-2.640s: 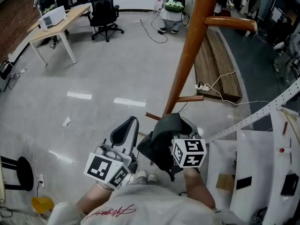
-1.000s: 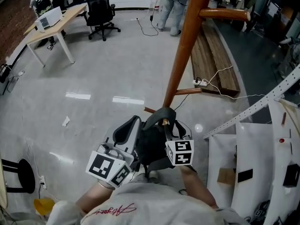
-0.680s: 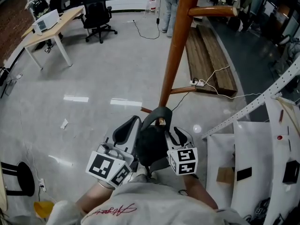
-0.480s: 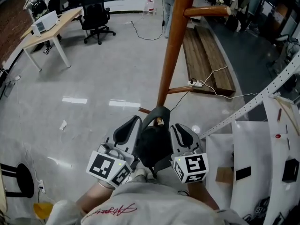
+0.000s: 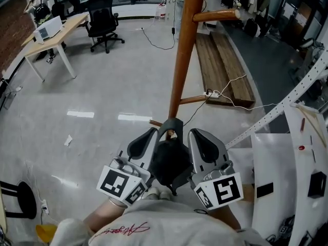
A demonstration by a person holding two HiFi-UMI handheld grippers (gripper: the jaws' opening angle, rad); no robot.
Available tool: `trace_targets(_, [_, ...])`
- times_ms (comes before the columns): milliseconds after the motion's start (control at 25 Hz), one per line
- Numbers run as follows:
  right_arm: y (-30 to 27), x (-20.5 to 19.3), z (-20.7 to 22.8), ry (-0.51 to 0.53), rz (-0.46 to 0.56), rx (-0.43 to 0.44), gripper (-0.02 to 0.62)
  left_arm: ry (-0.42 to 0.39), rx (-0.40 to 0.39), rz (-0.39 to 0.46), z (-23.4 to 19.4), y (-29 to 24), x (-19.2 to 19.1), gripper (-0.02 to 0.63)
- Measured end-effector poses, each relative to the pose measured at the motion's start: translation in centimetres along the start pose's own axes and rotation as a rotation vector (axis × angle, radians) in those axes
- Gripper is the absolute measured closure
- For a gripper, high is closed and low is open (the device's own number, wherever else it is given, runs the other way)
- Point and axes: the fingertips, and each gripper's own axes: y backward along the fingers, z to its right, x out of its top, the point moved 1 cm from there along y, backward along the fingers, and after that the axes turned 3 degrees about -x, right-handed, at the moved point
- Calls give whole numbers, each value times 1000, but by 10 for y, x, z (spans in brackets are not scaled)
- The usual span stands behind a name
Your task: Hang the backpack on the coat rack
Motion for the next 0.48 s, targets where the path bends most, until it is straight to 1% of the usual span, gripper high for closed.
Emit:
trace_targets(160, [0, 15, -3, -5, 33, 13, 577, 1, -2, 0, 0, 1, 1, 584])
trace_targets(480, [-4, 9, -7, 1, 0, 42, 578, -1, -14, -6, 8, -1, -2, 584])
